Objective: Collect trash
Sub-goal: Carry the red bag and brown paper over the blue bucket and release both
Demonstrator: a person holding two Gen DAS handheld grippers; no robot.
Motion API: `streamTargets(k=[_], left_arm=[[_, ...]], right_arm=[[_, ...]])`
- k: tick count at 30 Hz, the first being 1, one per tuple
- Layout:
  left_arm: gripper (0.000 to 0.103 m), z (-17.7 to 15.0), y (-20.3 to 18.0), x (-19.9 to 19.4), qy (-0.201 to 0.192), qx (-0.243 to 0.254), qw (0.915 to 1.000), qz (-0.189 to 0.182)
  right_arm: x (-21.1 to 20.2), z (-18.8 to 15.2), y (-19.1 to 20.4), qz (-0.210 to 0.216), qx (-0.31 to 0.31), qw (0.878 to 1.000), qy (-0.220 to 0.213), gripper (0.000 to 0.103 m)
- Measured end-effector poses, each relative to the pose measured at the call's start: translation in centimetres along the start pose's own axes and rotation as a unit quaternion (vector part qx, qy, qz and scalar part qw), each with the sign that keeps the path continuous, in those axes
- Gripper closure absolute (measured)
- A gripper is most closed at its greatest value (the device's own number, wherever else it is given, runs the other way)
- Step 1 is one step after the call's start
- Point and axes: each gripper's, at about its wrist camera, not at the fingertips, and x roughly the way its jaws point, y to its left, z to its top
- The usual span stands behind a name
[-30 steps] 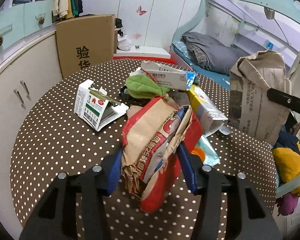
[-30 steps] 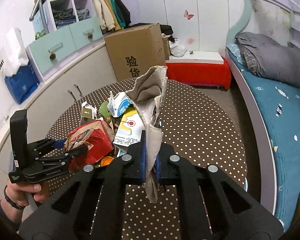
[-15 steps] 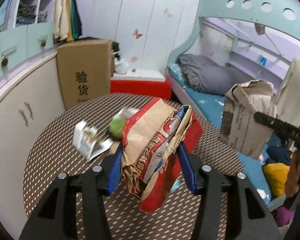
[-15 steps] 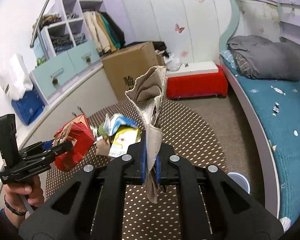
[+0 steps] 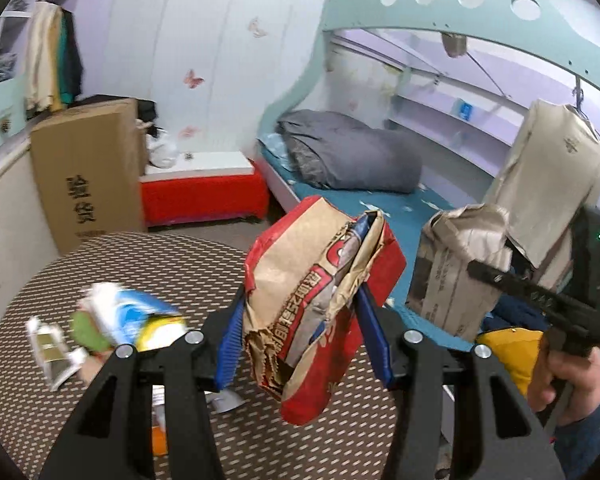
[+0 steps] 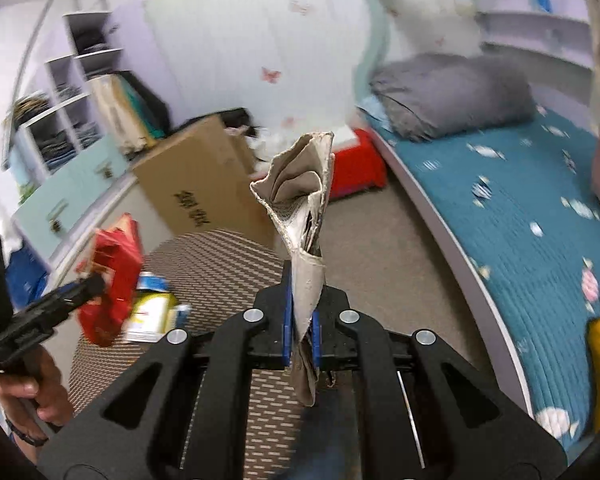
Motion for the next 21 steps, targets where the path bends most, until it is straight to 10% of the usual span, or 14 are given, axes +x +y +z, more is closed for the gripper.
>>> streamTargets(k=[16, 18, 20, 21], left_arm=[[0.051, 0.7, -5.1, 11.2, 0.085, 0.025, 0.9958, -0.022], [0.051, 0.7, -5.7, 12.2, 0.093, 0.029, 0.9949, -0.025], [0.051, 0.8, -6.7, 13.3, 0.101, 0.037, 0.9938, -0.027], [0.051, 0.8, -7.1, 13.9, 0.105, 0.041, 0.9932, -0.029]], right_arm=[[15.6, -5.7, -13.7, -0.045, 0.120, 0.978, 0.165, 0.091], [17.5, -6.8, -14.9, -0.046, 0.132, 0.972, 0.189, 0.073], [18.2, -7.4, -15.7, -0.053, 0.139, 0.969, 0.195, 0.035], [18.3, -7.7, -16.3, -0.055, 0.145, 0.969, 0.193, 0.035]])
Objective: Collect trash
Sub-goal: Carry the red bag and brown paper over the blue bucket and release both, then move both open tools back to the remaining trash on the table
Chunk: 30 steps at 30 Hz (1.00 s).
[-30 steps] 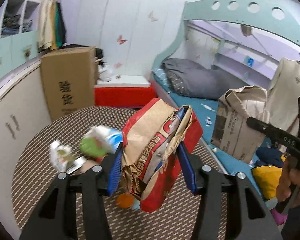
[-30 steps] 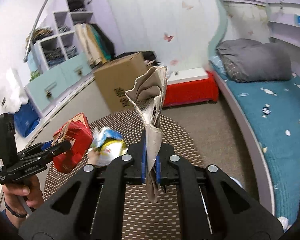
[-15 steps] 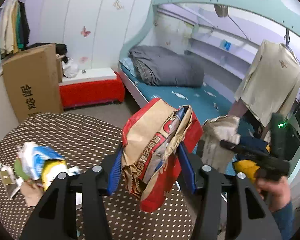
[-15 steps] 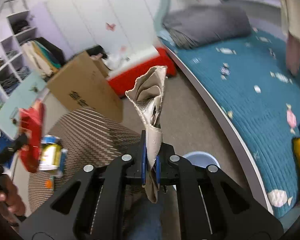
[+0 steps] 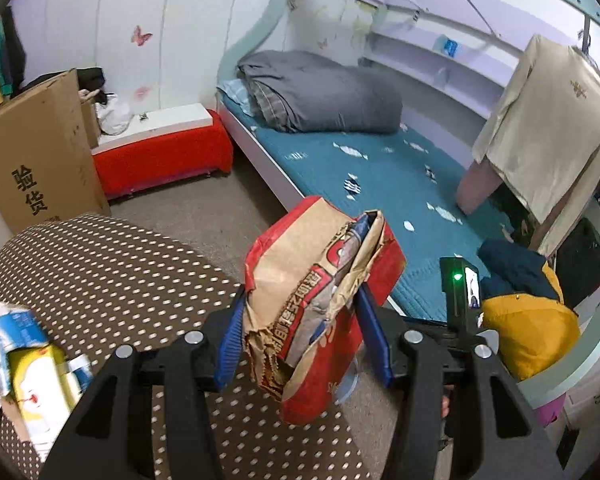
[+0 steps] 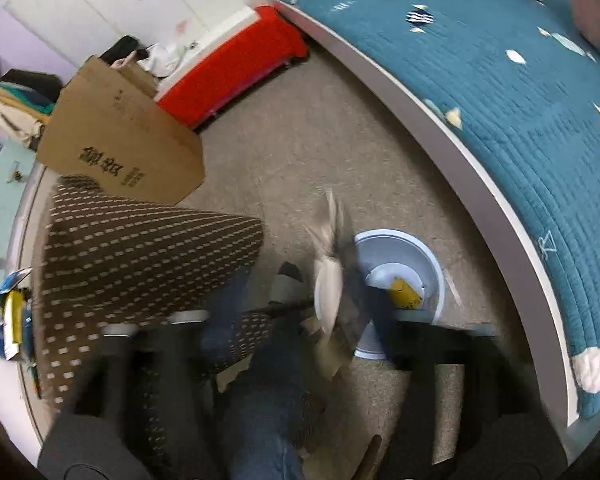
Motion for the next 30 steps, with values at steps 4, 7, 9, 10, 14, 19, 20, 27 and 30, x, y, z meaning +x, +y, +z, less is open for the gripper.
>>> streamTargets(k=[4, 7, 9, 10, 14, 19, 20, 27, 30], left_arm=[[0.051, 0.2, -2.0, 2.3, 0.017, 0.013, 0.9997, -0.011], [0.051, 0.2, -3.5, 4.0, 0.034, 0.022, 0.9989, -0.023], [0.051, 0.1, -4.5, 5.2, 0.044, 0.028, 0.9982, -0.031], [0.051, 0.0, -5.1, 6.0, 0.052, 0.030, 0.9976, -0.035], [0.050, -0.2, -6.6, 8.3, 0.075, 0.043, 0.9953, -0.043], [0.036, -0.3, -7.9, 11.3, 0.110, 0.057, 0.9904, -0.061], [0.029, -0.3, -8.1, 11.7, 0.112, 0.058, 0.9906, -0.054], [0.015, 0.0, -7.8, 10.9, 0.094, 0.059, 0.9934, -0.029], [0.014, 0.1, -7.2, 9.6, 0.081, 0.055, 0.9950, -0.019]], right_arm=[[-1.2, -0.3, -1.5, 0.003, 0.021, 1.000, -0.016, 0.031], [-3.9, -0.3, -2.4, 0.005, 0.037, 0.998, -0.054, 0.026], [-5.9, -0.3, -3.0, 0.002, 0.044, 0.996, -0.078, 0.024], [-6.9, -0.3, -3.3, 0.002, 0.048, 0.995, -0.089, 0.023], [-10.4, -0.4, -3.5, 0.000, 0.049, 0.991, -0.126, 0.021], [-12.8, -0.4, -3.9, 0.001, 0.052, 0.987, -0.151, 0.017], [-13.1, -0.6, -3.7, 0.001, 0.053, 0.987, -0.154, 0.016], [-14.0, -1.7, -2.3, 0.004, 0.047, 0.986, -0.162, 0.013], [-13.8, -2.2, -1.8, 0.002, 0.044, 0.987, -0.158, 0.006]])
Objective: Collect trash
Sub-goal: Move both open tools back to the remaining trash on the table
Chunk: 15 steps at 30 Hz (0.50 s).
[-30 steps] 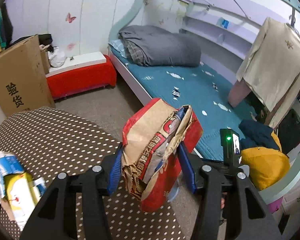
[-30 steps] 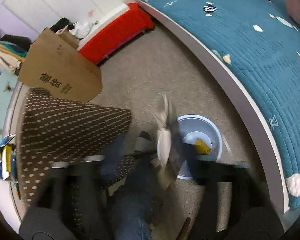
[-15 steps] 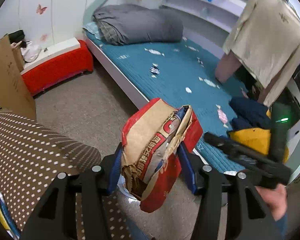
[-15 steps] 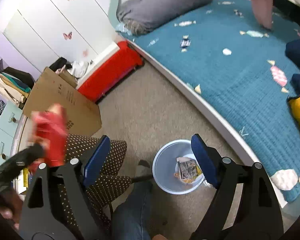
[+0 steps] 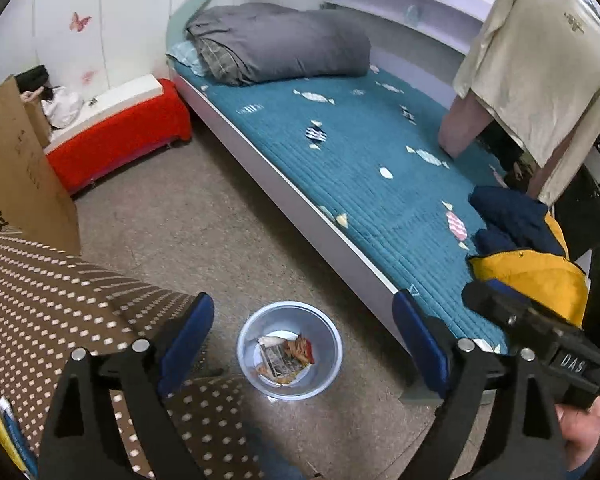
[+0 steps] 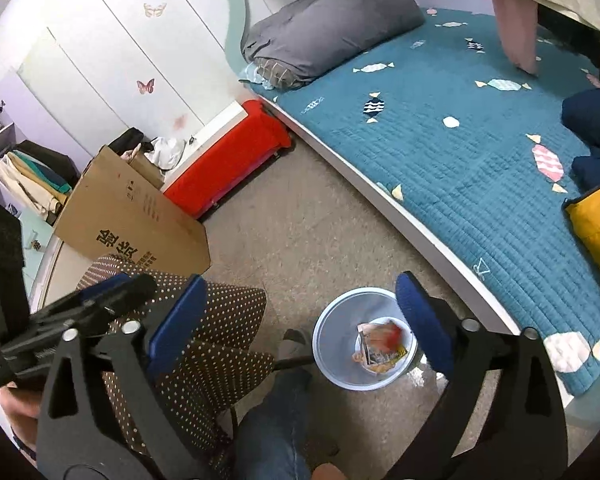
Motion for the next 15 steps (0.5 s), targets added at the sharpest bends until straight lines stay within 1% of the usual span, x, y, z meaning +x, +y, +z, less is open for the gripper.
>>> streamTargets(k=[7, 15], left_arm=[[0.010, -0.7, 1.1, -4.3, -0.040, -0.013, 0.9990, 0.014], [0.010, -2.2, 1.9, -9.6, -0.083, -0.019, 0.9961, 0.023]], right_arm=[[-0.8, -0.8, 3.1, -0.018, -0.024, 1.000, -0.004, 0.006], [-2.8, -1.4, 7.1, -0.013, -0.053, 0.998, -0.018, 0.006]])
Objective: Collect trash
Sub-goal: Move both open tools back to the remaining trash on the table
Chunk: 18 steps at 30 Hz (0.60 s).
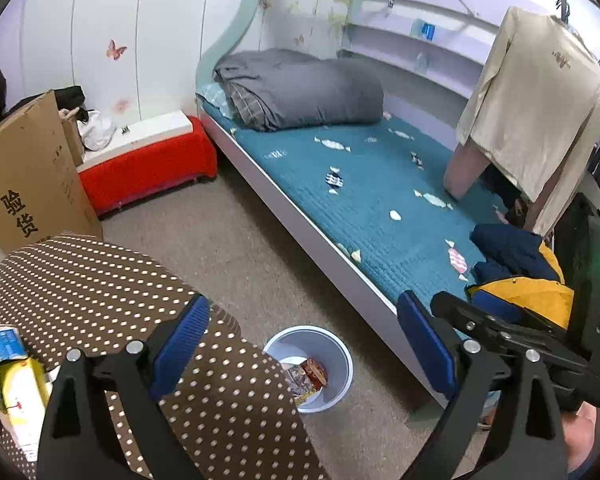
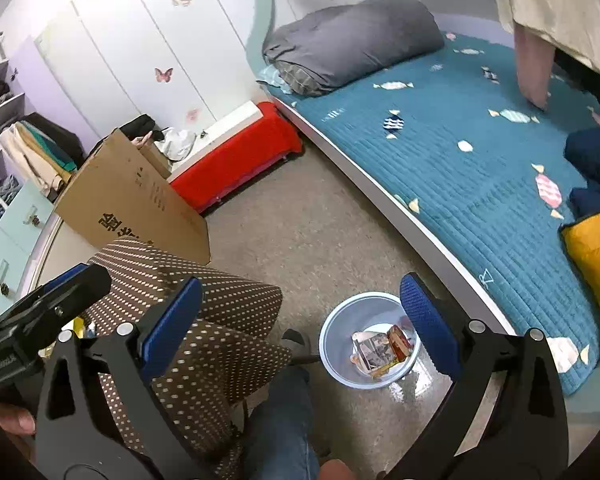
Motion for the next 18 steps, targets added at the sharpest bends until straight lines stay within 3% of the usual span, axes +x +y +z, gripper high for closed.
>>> streamTargets(k=[9, 18], left_arm=[[0.009, -1.1, 3.0, -5.7, -0.043, -0.021, 0.9988, 0.007], [0.008, -3.3, 7.7, -11.3, -0.085, -0.057, 0.9936, 0.048]], right_arm=[[-2.6, -0.1, 4.8, 0.011, -0.036, 0.999, -0.018, 0.006], [-3.7, -1.1, 10.9, 0.037, -0.084, 0.996, -0.018, 0.006]])
